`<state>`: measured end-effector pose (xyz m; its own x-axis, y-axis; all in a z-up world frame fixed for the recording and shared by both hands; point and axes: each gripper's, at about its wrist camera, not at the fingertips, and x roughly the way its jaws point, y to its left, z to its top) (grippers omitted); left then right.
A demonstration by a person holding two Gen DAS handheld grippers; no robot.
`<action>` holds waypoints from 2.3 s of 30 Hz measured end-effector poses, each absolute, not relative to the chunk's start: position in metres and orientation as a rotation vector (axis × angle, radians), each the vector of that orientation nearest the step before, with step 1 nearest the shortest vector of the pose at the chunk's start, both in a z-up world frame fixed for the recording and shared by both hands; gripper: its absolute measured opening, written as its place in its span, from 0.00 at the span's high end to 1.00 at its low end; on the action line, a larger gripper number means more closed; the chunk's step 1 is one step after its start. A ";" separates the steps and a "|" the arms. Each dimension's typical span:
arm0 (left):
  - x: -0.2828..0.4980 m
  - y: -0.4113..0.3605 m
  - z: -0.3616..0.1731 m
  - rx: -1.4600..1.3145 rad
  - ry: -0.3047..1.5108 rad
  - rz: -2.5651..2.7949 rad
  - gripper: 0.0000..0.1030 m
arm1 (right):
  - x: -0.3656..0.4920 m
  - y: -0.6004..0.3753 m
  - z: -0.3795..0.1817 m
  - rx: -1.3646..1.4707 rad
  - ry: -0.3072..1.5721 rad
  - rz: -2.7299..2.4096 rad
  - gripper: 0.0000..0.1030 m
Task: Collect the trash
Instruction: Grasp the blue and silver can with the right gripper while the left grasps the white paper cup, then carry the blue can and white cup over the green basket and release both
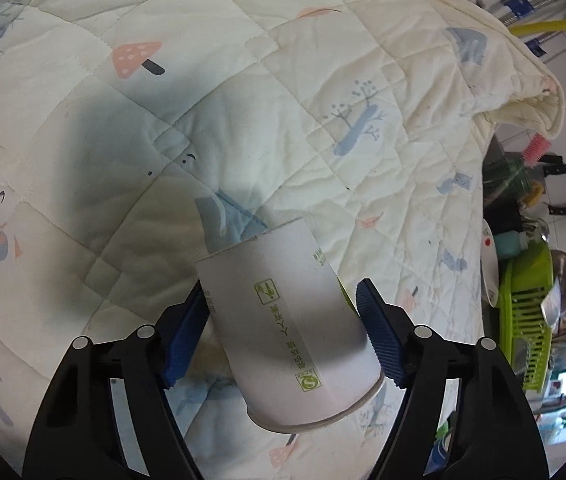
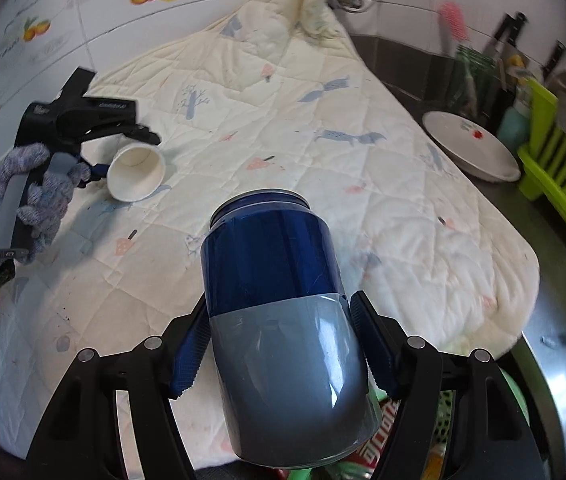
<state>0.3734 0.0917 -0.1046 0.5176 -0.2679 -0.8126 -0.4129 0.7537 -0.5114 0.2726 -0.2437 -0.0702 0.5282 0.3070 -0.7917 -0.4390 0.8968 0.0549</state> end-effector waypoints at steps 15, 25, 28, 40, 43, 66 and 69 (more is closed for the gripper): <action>0.334 0.056 -0.076 -0.615 1.038 -0.049 0.40 | 0.225 -0.297 -0.064 -0.033 0.901 0.315 0.36; 0.297 0.011 -0.054 -0.567 1.031 -0.218 0.40 | 0.188 -0.356 -0.069 0.026 0.918 0.171 0.36; 0.288 -0.009 -0.048 -0.548 1.032 -0.272 0.40 | 0.178 -0.377 -0.074 0.027 0.928 0.102 0.36; 0.258 -0.087 -0.040 -0.473 1.068 -0.445 0.40 | 0.174 -0.435 -0.126 0.089 1.009 -0.026 0.36; 0.254 -0.105 -0.042 -0.455 1.078 -0.472 0.40 | 0.175 -0.441 -0.138 0.069 1.027 -0.041 0.36; 0.241 -0.241 -0.077 -0.315 1.205 -0.646 0.39 | 0.100 -0.463 -0.092 0.134 0.868 -0.061 0.26; 0.241 -0.262 -0.085 -0.292 1.228 -0.661 0.39 | 0.084 -0.467 -0.085 0.161 0.834 -0.061 0.25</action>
